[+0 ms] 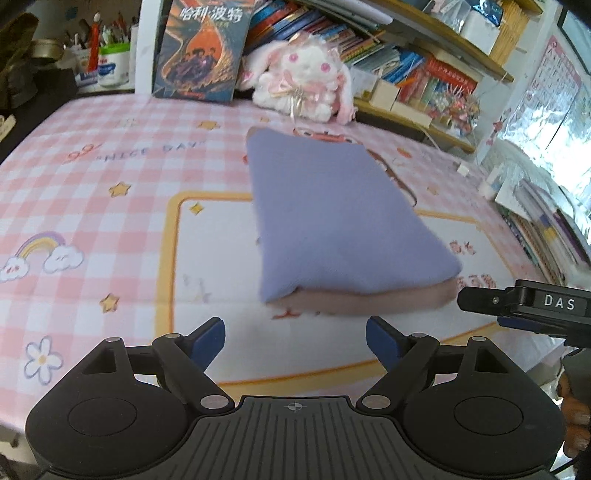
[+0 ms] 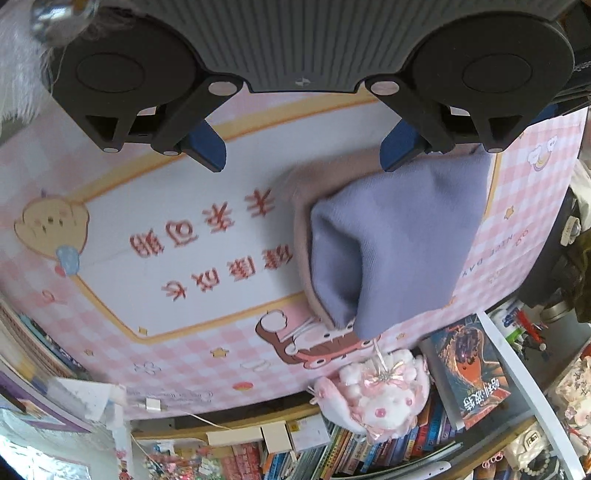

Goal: Fold clothes
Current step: 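Grasp the folded sweater stack with both grippers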

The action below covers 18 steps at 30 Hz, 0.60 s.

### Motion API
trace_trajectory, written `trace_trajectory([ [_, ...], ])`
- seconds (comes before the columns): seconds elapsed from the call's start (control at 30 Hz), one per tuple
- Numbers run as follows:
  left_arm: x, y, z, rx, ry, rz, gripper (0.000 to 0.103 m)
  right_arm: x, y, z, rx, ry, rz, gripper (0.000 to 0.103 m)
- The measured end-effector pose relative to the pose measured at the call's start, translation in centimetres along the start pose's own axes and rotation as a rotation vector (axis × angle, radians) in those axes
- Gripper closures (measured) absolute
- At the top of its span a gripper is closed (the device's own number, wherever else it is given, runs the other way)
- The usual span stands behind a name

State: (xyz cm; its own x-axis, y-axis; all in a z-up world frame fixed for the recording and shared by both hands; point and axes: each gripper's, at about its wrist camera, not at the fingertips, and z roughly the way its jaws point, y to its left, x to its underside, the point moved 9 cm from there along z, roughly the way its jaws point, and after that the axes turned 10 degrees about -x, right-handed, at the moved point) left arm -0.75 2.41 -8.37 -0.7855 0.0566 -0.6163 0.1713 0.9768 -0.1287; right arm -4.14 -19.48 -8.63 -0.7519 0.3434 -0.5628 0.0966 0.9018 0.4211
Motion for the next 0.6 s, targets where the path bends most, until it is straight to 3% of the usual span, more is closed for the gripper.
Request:
trace_trajectory([
  [0.4, 1.3, 1.7, -0.1, 0.073, 0.038, -0.036, 0.017, 2.1, 2.1, 0.3, 0.034, 0.039, -0.012, 0.012],
  [0.6, -0.8, 3.3, 1.0, 0.169, 0.036, -0.210, 0.017, 0.6, 1.9, 0.8, 0.005, 0.011, 0.032, 0.012],
])
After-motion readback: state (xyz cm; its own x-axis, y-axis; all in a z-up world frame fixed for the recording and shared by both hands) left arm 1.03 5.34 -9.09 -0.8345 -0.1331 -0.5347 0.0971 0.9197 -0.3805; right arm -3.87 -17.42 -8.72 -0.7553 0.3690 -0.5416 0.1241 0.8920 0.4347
